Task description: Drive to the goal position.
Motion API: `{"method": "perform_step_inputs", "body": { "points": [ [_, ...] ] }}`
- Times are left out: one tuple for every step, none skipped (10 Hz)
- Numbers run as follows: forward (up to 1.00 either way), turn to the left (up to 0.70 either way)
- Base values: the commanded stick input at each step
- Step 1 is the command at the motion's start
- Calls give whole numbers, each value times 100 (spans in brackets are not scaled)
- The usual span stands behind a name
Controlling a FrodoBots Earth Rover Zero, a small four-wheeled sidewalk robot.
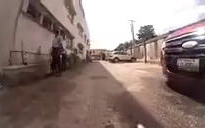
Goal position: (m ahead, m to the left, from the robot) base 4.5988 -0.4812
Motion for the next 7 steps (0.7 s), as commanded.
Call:
{"method": "perform_step_inputs", "body": {
  "points": [
    [85, 0],
    [85, 0],
    [85, 0],
    [85, 0],
    [85, 0],
    [85, 0],
    [85, 0]
  ]
}}
